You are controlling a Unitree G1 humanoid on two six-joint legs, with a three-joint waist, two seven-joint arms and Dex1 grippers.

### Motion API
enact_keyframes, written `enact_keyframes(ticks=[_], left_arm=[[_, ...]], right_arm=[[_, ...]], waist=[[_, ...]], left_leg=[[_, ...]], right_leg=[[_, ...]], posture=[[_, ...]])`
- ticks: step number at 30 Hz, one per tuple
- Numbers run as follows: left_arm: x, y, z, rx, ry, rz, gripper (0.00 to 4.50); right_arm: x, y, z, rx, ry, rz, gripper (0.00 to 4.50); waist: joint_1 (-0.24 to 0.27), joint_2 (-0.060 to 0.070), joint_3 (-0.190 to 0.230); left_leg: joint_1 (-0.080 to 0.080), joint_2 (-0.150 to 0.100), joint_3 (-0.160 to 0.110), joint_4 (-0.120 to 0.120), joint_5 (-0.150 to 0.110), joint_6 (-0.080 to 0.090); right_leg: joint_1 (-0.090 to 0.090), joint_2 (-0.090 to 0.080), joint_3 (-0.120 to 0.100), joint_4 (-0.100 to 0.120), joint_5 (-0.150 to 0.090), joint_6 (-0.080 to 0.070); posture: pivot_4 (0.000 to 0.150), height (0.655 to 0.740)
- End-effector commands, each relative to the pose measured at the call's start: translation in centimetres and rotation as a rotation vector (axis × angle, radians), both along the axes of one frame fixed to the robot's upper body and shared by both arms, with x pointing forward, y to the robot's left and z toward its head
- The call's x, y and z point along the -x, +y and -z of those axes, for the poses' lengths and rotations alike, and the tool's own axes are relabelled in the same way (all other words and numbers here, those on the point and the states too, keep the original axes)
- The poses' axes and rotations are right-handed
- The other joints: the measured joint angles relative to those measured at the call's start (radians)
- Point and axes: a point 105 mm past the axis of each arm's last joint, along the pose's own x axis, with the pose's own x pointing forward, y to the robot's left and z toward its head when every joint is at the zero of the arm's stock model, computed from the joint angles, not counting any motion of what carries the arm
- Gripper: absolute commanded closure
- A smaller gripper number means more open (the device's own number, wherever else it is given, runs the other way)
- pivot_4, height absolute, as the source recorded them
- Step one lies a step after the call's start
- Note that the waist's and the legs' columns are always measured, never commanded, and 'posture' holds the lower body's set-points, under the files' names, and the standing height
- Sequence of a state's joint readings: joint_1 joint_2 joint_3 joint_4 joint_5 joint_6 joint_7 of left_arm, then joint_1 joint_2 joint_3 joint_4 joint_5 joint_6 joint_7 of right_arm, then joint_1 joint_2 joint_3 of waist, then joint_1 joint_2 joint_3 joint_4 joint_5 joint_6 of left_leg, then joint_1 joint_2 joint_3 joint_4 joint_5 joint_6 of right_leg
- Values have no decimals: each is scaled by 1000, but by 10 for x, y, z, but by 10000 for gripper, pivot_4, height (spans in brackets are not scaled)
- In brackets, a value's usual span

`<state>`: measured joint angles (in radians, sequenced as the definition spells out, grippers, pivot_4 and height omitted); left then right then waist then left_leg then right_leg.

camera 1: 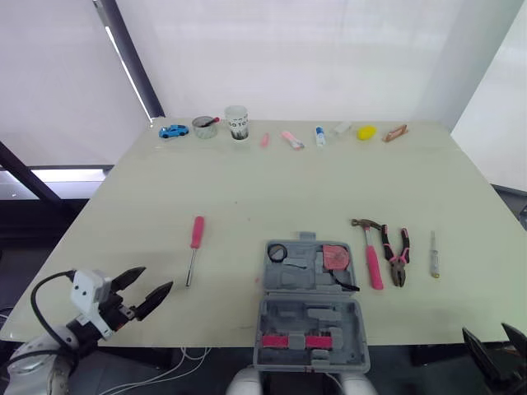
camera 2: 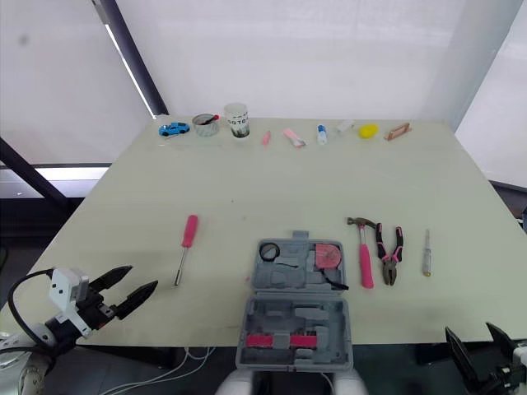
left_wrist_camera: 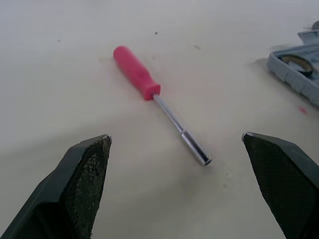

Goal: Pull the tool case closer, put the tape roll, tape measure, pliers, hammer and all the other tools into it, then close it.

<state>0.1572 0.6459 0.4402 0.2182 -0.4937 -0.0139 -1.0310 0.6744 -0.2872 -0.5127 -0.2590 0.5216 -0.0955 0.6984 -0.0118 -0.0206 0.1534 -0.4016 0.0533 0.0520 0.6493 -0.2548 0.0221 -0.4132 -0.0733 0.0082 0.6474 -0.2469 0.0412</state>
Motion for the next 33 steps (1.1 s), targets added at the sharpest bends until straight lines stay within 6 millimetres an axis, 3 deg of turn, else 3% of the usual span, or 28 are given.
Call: enact_keyframes(ticks=[1,6,11,15,20,33], left_arm=[[-9,-18,-18,-38,-54,114,0],[-27,-47,-37,-59,-102,258,0],[-36,-68,-47,-81,-125,371,0],[-33,-96,-51,-133,-102,549,0],[-30,-120,-60,-140,-97,695,0],[-36,-163,-104,-166,-143,960,0]], right_arm=[[-19,17,-24,-6,-55,-55,585],[-53,47,-43,-26,-68,-106,585],[-80,54,-34,32,-6,-58,585],[-99,60,-24,27,5,-26,585],[-110,68,-2,46,52,-5,585],[-135,71,25,3,120,82,585]], waist=[[1,0,0],[2,0,0],[2,-1,0],[1,-1,0],[1,-1,0],[-3,-1,0]], left_leg=[[0,0,0,0,0,0],[0,0,0,0,3,4],[0,-1,0,1,3,5],[-1,-7,-1,1,3,5],[-1,-7,-2,2,3,5],[1,-7,-2,4,3,5]], right_leg=[[0,0,0,0,0,0],[1,2,-4,0,0,0],[2,9,-6,0,0,0],[2,10,-6,0,0,0],[3,12,-6,1,0,1],[2,16,-2,7,2,4]], posture=[[1500,7400],[1500,7400],[1500,7400],[1500,7400],[1500,7400],[1500,7400]])
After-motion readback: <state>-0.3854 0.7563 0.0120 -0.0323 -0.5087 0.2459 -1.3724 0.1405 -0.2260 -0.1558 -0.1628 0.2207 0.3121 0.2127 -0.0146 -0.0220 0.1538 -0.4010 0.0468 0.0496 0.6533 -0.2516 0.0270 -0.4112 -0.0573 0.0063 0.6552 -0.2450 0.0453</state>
